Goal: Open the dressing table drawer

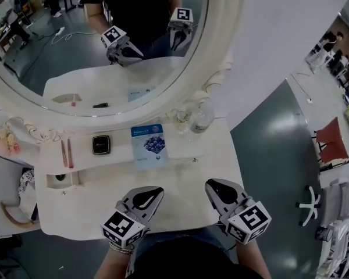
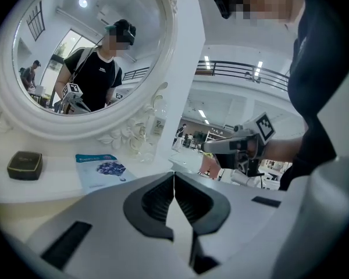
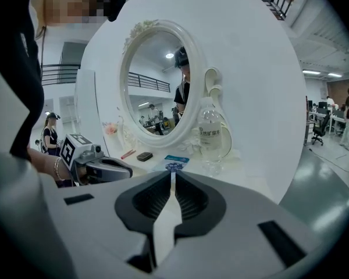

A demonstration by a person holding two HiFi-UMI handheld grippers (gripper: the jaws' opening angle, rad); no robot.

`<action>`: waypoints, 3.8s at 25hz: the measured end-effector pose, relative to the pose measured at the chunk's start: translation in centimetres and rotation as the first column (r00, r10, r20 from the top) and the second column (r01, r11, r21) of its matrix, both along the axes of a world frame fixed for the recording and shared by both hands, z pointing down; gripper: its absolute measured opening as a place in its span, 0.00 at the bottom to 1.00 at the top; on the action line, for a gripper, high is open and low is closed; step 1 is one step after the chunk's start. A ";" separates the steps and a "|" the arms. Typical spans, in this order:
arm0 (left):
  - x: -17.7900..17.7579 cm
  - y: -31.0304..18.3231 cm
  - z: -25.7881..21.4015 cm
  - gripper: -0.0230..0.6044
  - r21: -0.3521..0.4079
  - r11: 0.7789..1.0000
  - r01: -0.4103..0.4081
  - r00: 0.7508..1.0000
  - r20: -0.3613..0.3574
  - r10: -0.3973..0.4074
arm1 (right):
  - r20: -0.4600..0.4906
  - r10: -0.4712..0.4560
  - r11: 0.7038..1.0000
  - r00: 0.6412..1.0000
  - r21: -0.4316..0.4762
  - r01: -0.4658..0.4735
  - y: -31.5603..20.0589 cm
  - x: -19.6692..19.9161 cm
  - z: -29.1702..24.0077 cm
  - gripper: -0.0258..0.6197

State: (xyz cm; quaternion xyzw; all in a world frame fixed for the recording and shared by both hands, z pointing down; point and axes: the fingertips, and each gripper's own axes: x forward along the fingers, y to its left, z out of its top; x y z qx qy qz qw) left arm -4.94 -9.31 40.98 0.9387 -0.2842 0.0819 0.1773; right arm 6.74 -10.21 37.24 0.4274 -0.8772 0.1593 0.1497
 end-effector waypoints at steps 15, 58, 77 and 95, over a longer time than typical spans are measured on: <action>1.8 -0.3 1.0 0.07 -0.033 0.994 0.101 0.995 -0.009 -0.102 | -0.011 -0.081 0.994 0.997 -0.068 0.080 -1.9 1.2 2.8 0.07; 2.4 -5.3 8.6 0.07 -0.124 0.968 0.220 0.975 0.065 -0.213 | -0.015 -0.125 0.971 0.992 -0.209 0.119 -6.5 0.6 12.1 0.07; 1.7 -6.3 10.0 0.07 -0.150 0.955 0.254 0.966 0.087 -0.243 | -0.059 -0.075 0.967 0.995 -0.249 0.058 -8.6 0.9 14.9 0.25; 1.9 -6.1 10.6 0.07 -0.168 0.958 0.233 0.972 0.082 -0.222 | -0.144 0.017 0.952 0.989 -0.300 -0.060 -9.9 1.9 17.5 0.26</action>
